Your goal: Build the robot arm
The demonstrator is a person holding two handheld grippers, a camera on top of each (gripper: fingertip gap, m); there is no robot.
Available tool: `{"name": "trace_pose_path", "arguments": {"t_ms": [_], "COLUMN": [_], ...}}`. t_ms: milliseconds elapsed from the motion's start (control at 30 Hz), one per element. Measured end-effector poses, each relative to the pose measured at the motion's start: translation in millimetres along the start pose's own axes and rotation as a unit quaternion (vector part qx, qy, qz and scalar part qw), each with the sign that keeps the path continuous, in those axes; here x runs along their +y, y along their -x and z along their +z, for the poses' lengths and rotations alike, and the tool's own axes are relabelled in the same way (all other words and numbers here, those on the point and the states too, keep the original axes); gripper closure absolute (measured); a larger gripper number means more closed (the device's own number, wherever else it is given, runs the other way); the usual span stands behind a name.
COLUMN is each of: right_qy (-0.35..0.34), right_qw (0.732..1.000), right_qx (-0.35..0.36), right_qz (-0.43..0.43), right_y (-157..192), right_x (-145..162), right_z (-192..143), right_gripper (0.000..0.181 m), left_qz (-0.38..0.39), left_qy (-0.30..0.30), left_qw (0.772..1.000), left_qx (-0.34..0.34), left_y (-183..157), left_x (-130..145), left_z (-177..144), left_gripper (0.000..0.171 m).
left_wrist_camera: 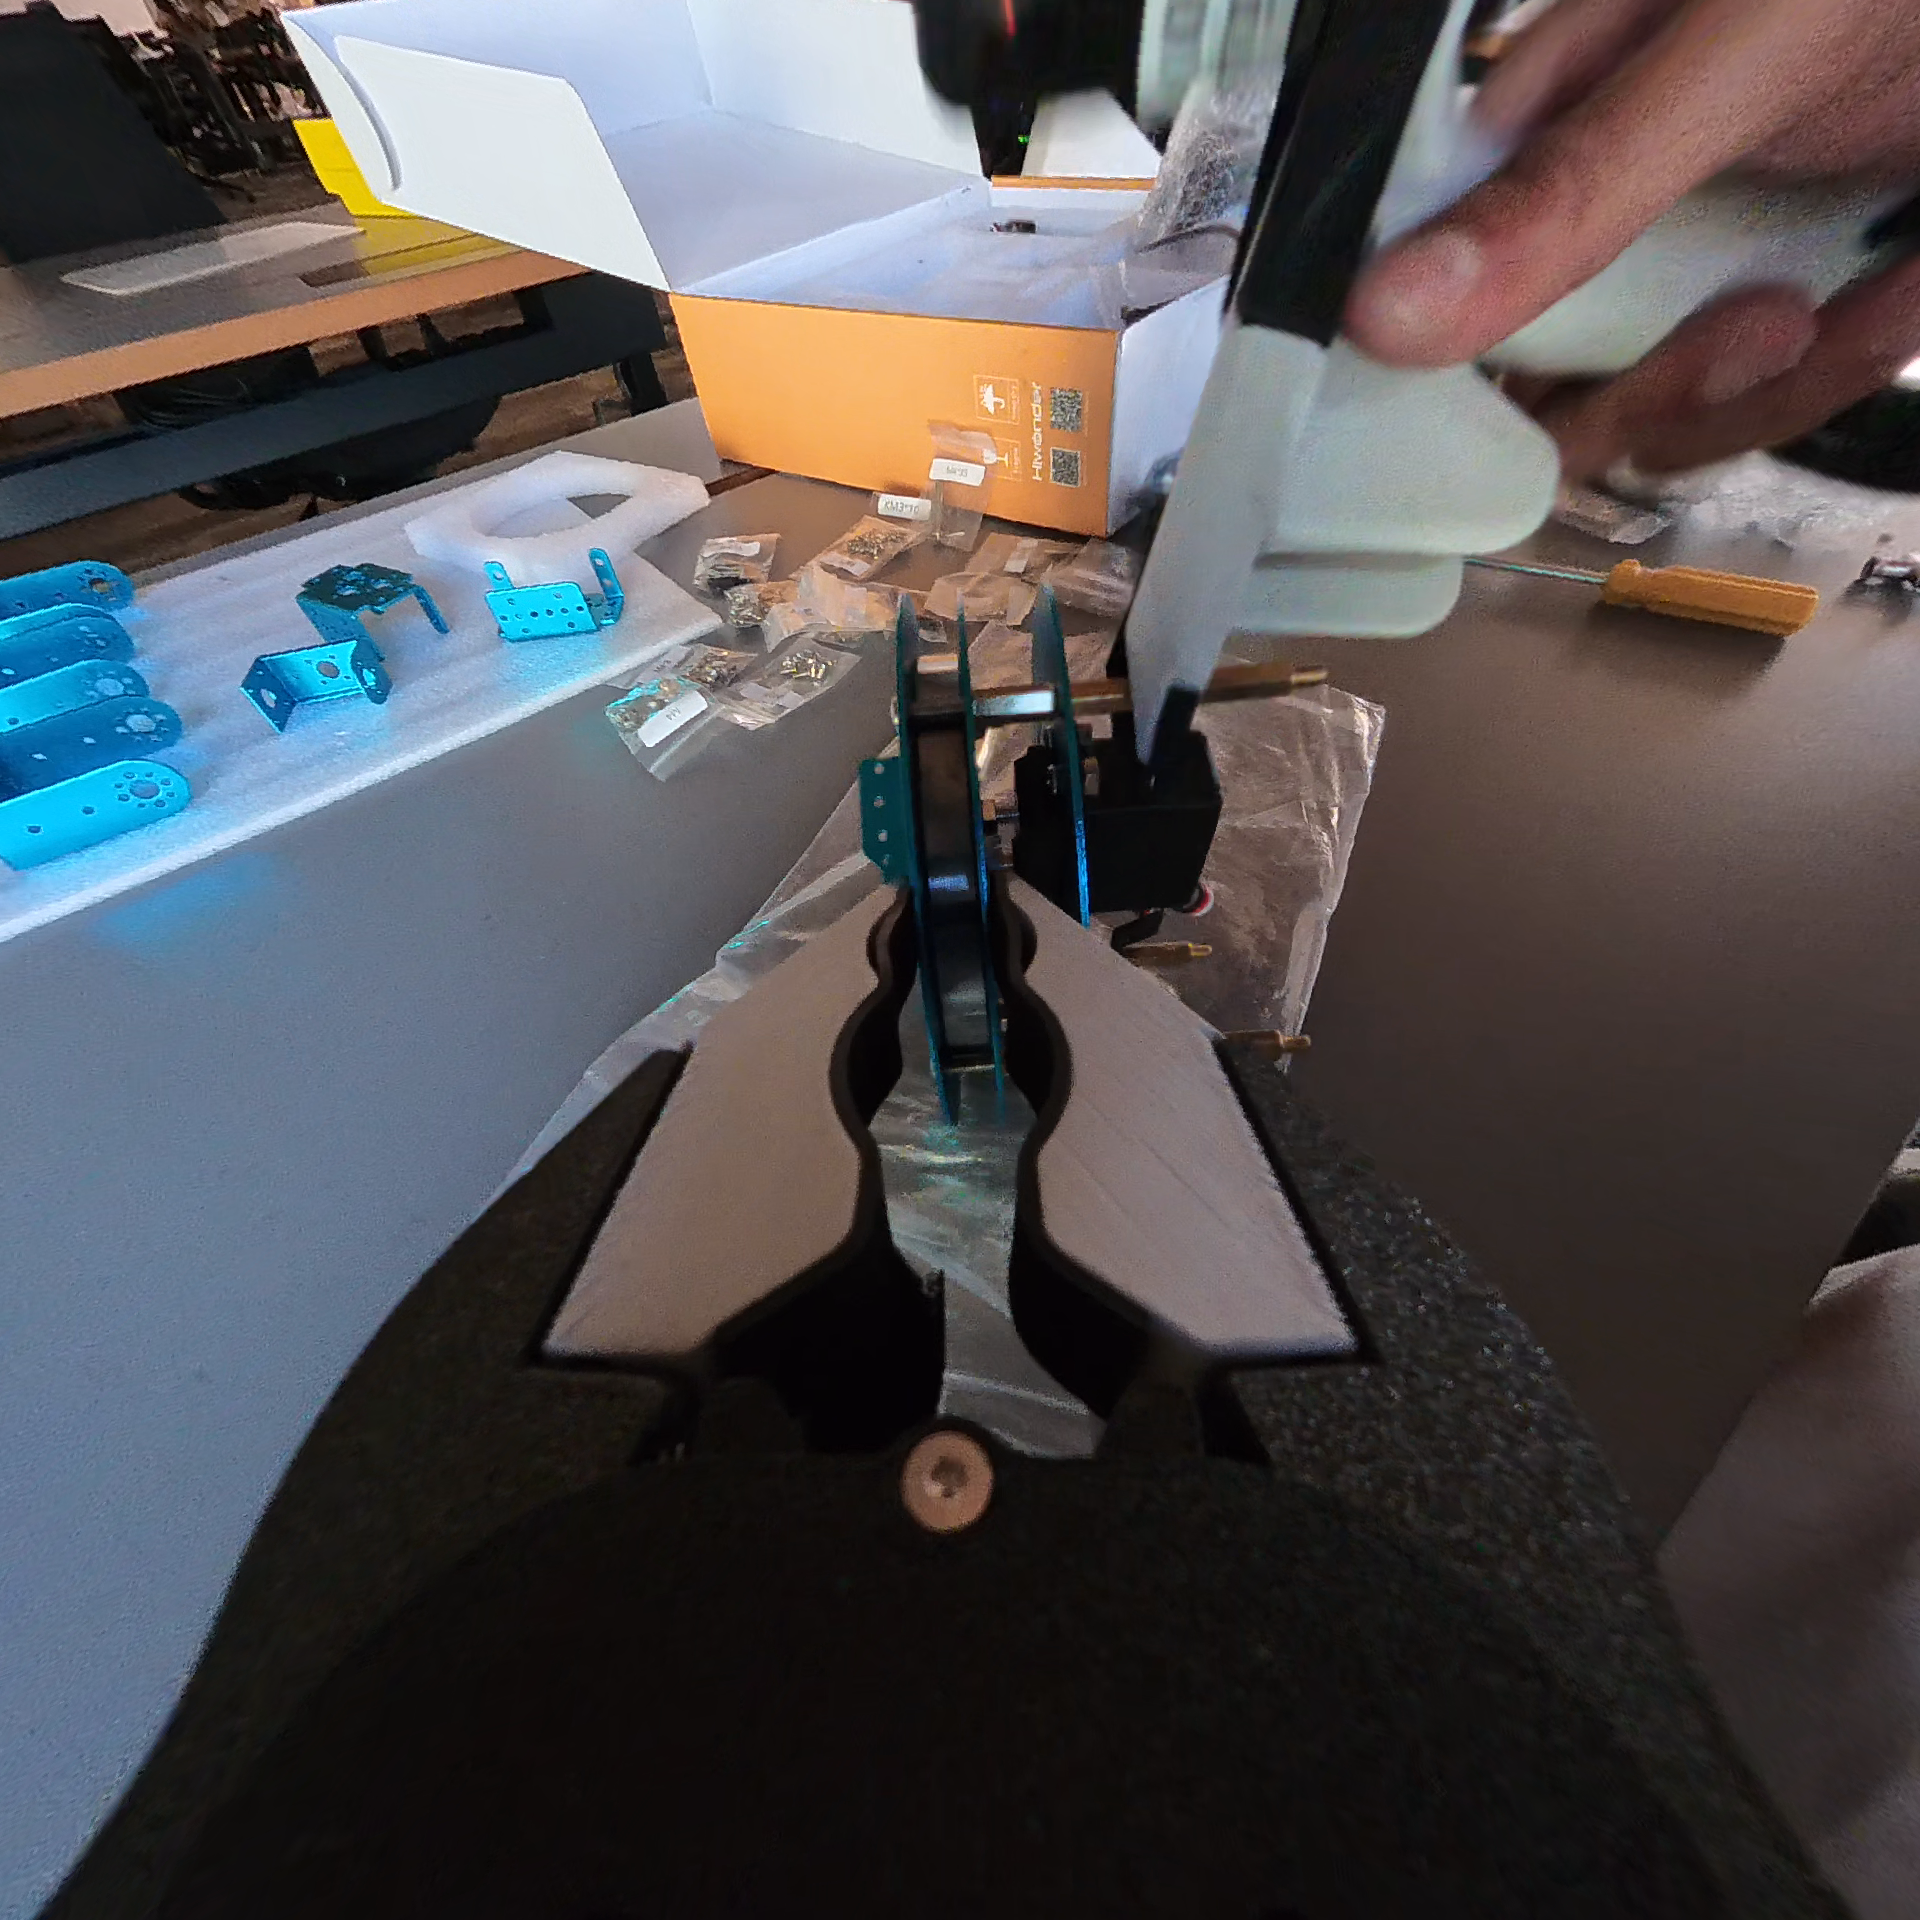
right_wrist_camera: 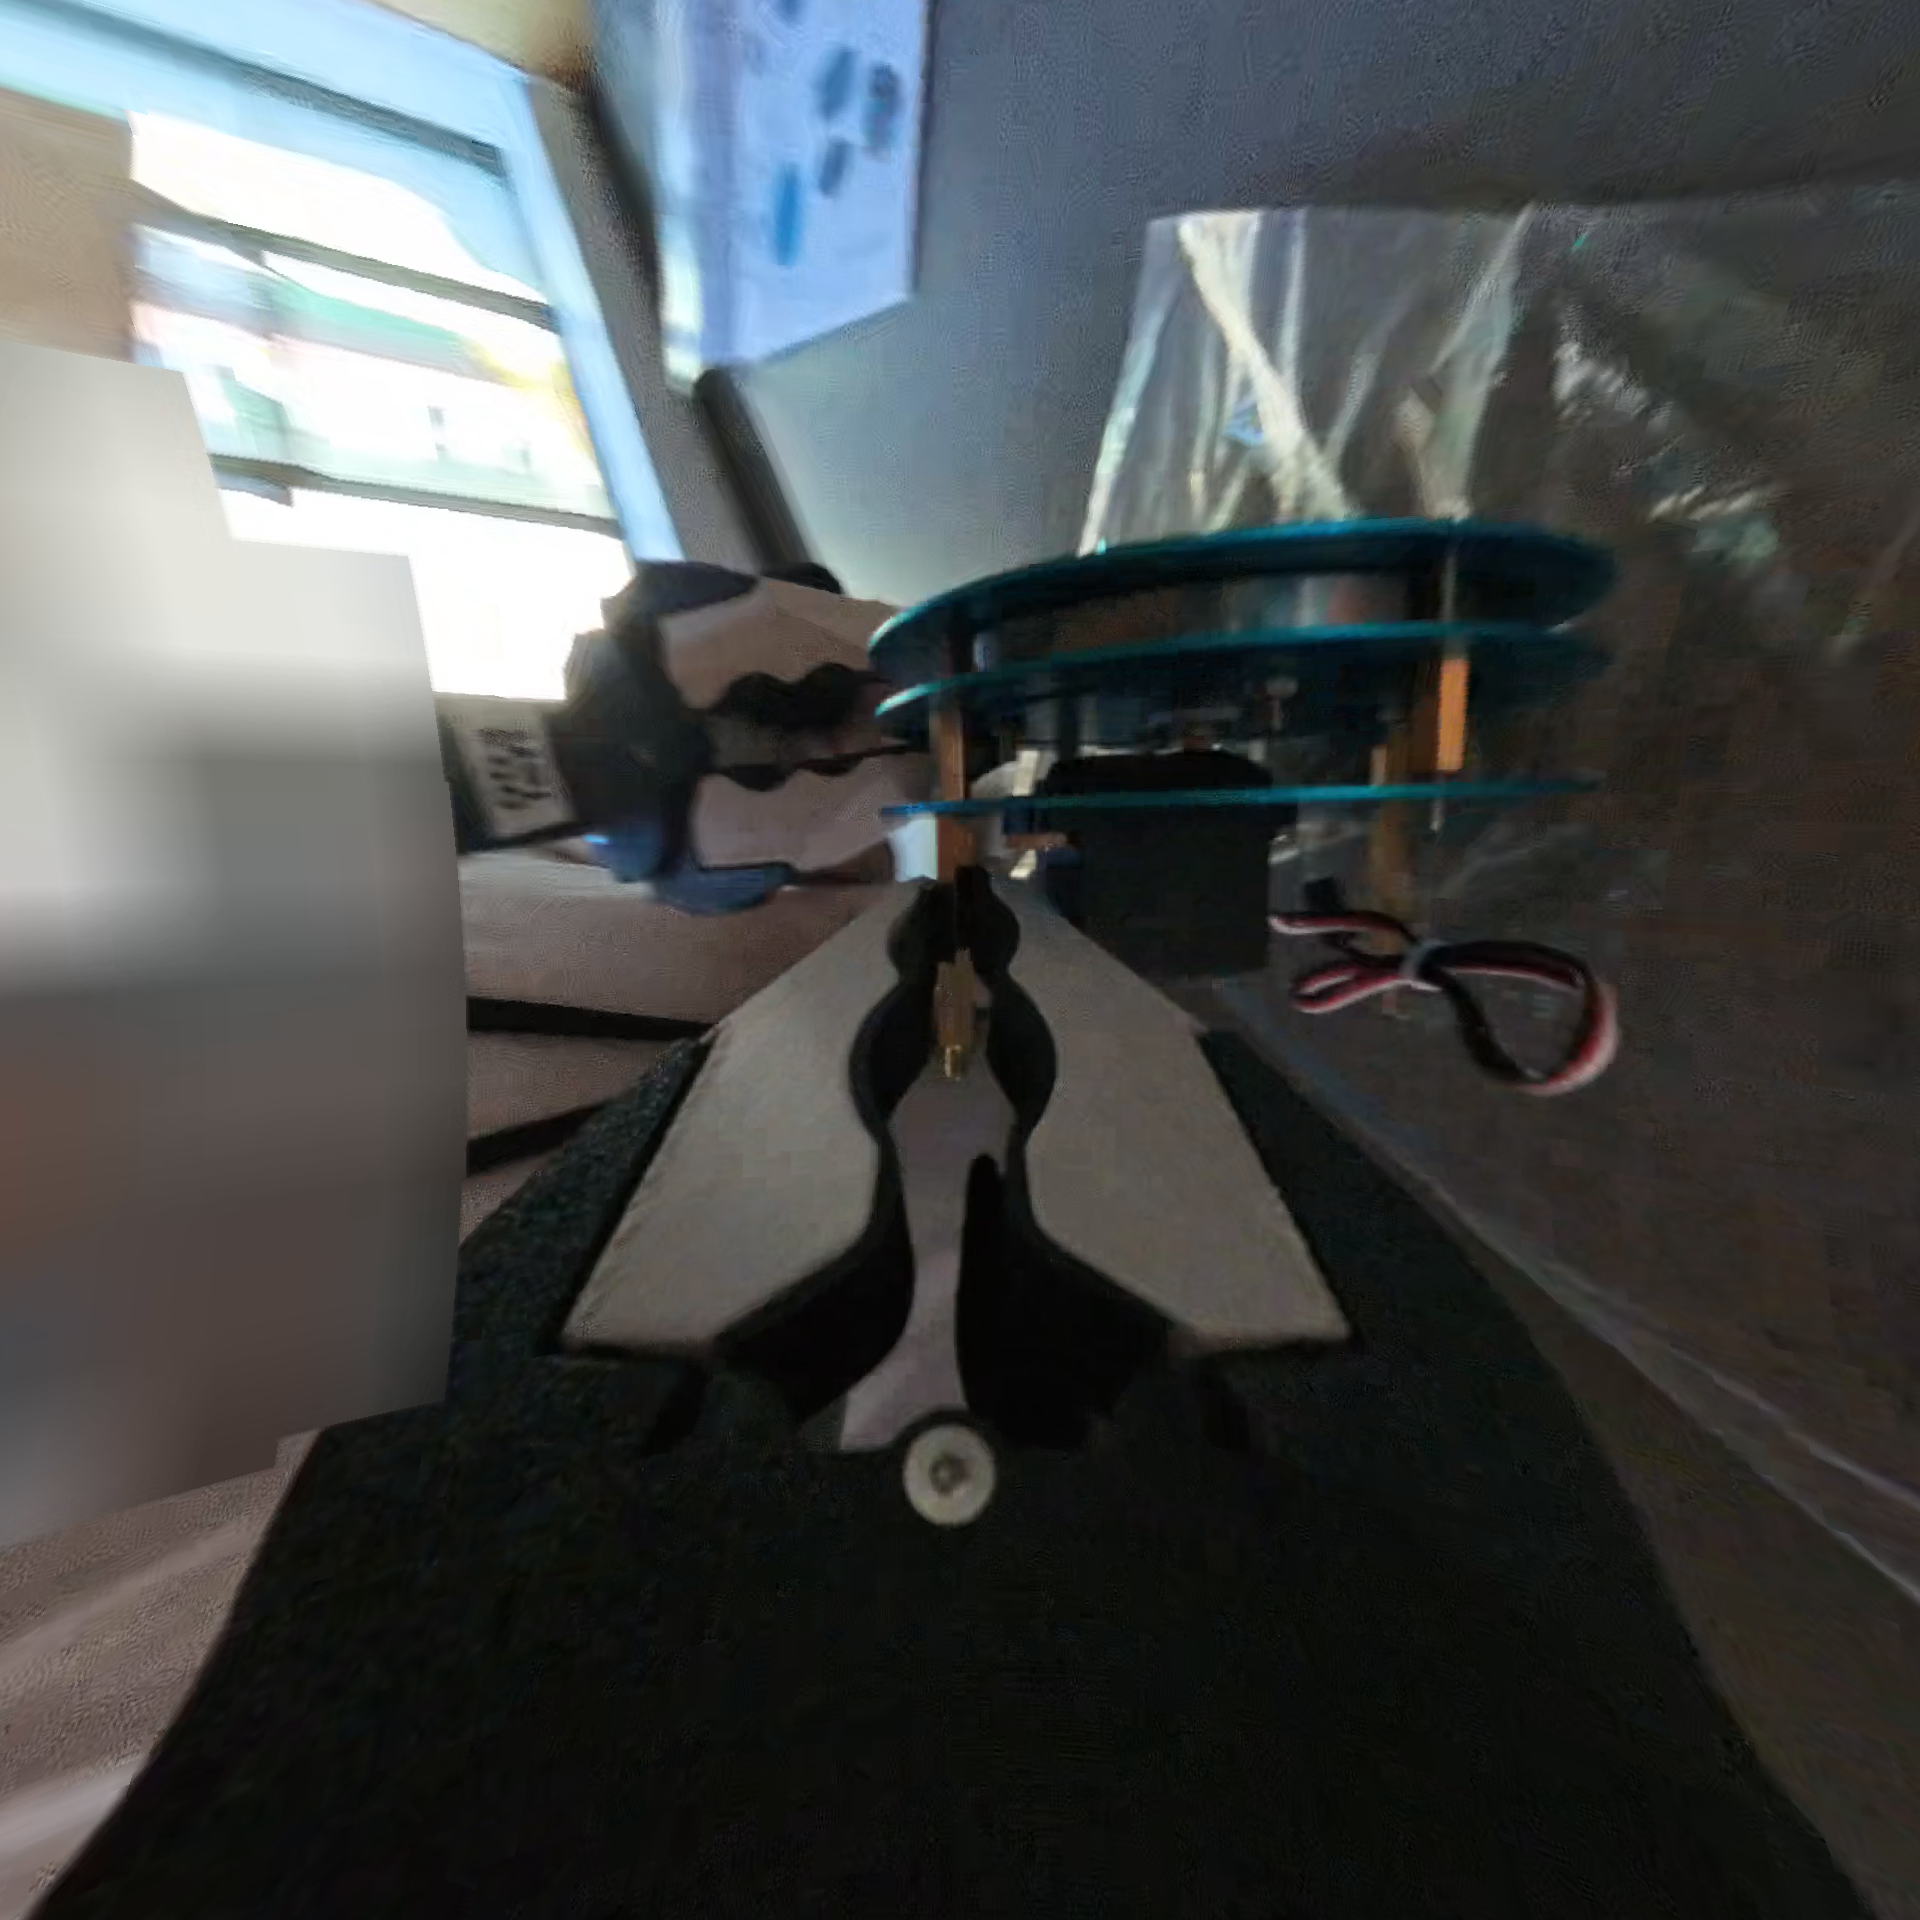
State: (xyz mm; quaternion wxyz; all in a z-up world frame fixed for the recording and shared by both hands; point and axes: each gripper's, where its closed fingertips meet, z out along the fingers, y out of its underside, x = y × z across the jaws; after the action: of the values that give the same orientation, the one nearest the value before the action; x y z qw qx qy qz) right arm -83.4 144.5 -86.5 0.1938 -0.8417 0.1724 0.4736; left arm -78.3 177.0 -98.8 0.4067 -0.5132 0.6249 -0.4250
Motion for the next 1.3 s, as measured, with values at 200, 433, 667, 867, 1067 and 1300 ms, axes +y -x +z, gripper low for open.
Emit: {"name": "trace_pose_path", "arguments": {"t_ms": [200,433,667,867,1067,1300], "right_qy": [-0.015,0.048,0.063,0.058,0.015,0.037], "right_qw": [0.989,0.841,0.917,0.986,0.993,0.788], "right_qx": [0.085,0.398,0.286,0.093,0.044,0.419], "right_qz": [-0.123,-0.364,-0.272,-0.126,-0.106,-0.451], "right_y": [-3,-16,-17,-4,-2,-12], "right_x": [1,0,6,13,10,-2], "right_z": [2,-11,-14,-2,-4,-14], "right_gripper": [0.175,0.173,0.178,0.178,0.179,0.175], "left_qz": [-0.011,-0.01,-0.049,-0.06,-0.043,-0.031], "left_qy": [0.004,0.008,0.018,0.01,0.015,0.023], "left_qw": [1.0,1.0,0.99,0.984,0.988,0.991], "left_qx": [0.006,0.008,0.129,0.169,0.148,0.129], "left_y": [1,1,-17,-13,-12,-11], "left_x": [2,1,-8,-12,-13,-14], "left_z": [-1,0,-15,-14,-10,-6], "left_gripper": [0.16,0.159,0.152,0.152,0.152,0.155]}}
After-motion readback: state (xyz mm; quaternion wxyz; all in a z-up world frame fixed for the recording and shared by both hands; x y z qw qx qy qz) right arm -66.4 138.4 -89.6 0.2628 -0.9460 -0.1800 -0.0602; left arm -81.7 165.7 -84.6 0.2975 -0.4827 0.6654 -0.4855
